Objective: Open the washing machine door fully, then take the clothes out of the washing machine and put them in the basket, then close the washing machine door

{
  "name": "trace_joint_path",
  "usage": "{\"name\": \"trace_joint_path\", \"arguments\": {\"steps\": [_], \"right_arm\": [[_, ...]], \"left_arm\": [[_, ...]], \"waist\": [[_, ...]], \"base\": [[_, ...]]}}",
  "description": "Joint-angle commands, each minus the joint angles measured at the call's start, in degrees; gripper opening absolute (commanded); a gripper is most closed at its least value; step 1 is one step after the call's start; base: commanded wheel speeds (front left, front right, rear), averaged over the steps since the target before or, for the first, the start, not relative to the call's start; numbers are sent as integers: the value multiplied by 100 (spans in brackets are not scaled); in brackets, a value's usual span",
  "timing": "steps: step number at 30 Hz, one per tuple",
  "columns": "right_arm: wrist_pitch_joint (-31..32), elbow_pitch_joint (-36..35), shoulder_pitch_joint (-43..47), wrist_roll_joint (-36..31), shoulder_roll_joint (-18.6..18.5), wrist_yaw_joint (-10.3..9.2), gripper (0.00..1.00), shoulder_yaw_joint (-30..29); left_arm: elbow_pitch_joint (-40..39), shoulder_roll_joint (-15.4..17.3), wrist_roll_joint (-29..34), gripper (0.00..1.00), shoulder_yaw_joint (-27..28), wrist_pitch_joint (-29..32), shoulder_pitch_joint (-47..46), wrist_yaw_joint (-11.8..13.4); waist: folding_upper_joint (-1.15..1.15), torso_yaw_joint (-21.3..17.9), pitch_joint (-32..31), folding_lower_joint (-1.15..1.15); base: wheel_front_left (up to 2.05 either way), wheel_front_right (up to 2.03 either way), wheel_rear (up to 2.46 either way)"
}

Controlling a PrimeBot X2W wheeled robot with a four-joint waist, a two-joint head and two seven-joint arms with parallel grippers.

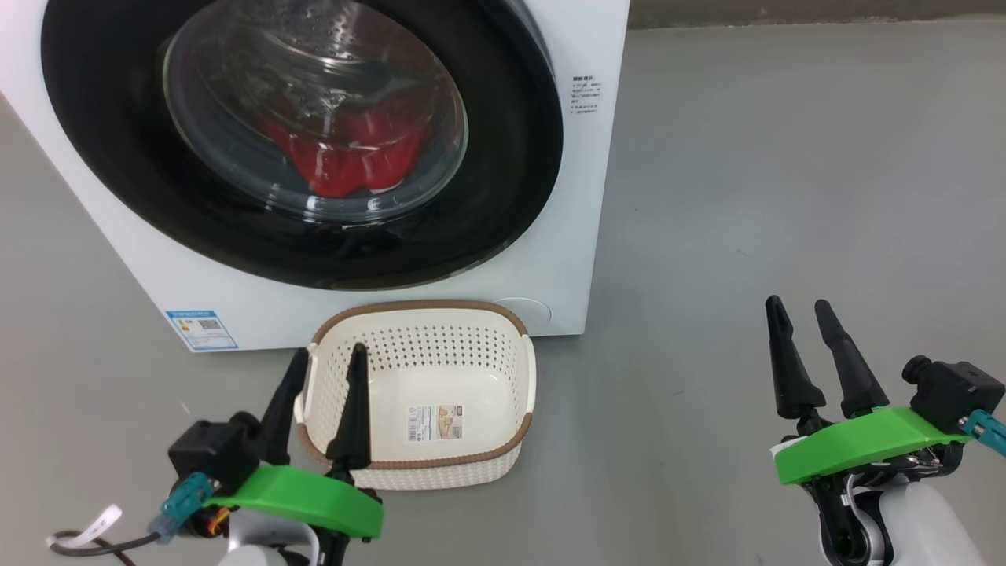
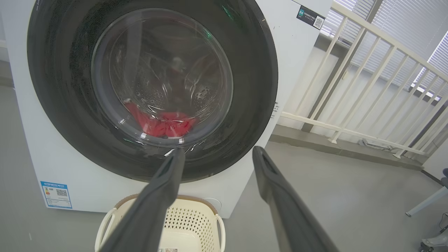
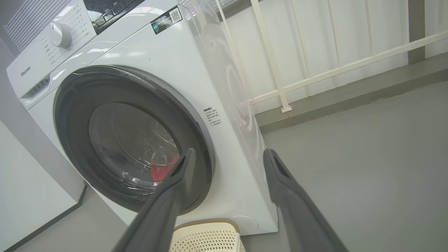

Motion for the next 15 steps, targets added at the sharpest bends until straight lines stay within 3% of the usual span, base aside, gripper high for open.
{"name": "trace_joint_path", "arguments": {"steps": [1, 15], "right_arm": [[-91, -201, -279, -248, -70, -5, 100, 131], [-326, -304, -393, -1364, -90, -5, 100, 224]], "left_arm": [[-141, 109, 257, 100, 95, -89, -338, 54], [-147, 120, 1355, 100, -65, -326, -519, 181]], "waist": [[0, -1, 7, 0], [0, -10, 9, 0]], "base": [[0, 0, 0], [0, 0, 0]]}}
